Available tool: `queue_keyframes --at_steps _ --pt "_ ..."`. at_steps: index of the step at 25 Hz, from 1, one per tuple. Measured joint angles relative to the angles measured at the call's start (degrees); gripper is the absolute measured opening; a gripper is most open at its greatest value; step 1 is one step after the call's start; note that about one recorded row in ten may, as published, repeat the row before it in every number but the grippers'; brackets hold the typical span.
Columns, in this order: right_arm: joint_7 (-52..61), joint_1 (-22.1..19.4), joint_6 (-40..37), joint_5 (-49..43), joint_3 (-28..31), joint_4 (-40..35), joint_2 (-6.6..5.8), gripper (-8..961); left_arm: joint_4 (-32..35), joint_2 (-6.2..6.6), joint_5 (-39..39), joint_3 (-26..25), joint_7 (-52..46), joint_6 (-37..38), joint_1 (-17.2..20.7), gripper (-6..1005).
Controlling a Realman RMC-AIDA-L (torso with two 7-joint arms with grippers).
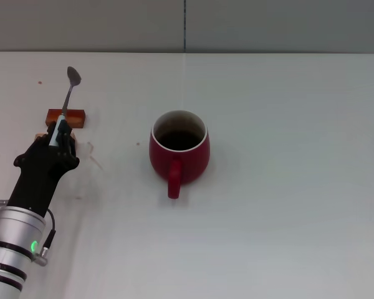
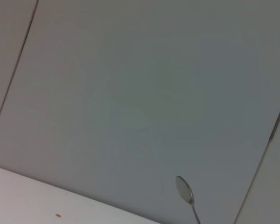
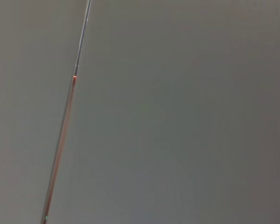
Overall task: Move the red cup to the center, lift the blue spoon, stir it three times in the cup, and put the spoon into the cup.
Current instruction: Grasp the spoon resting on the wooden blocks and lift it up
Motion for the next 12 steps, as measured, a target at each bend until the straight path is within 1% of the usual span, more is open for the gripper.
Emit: queue_keyframes --at_steps 2,3,4,8,11,12 --pt "0.0 0.04 0.02 0.0 0.07 0.0 0.0 583 3.34 -0.01 2.38 0.01 -10.91 0.12 -0.18 141" --pt "0.0 0.08 0.02 0.0 0.08 0.0 0.0 583 4.32 -0.01 2.95 0.01 -13.83 0.15 -0.24 141" --pt "0.0 0.11 0.03 0.0 0.08 0.0 0.0 583 6.86 -0.01 4.46 0.08 -21.38 0.29 -0.36 141" --pt "0.0 0.14 0.03 0.0 0.13 0.11 0.0 583 15.3 0.0 9.26 0.29 -43.24 1.01 -0.79 141" --pt "0.0 0.16 0.04 0.0 0.2 0.31 0.02 583 21.3 -0.01 12.91 0.36 -55.02 3.03 -1.57 141" --pt "0.0 0.17 0.05 0.0 0.2 0.34 0.06 583 22.8 -0.02 13.86 0.41 -57.54 3.99 -1.76 141"
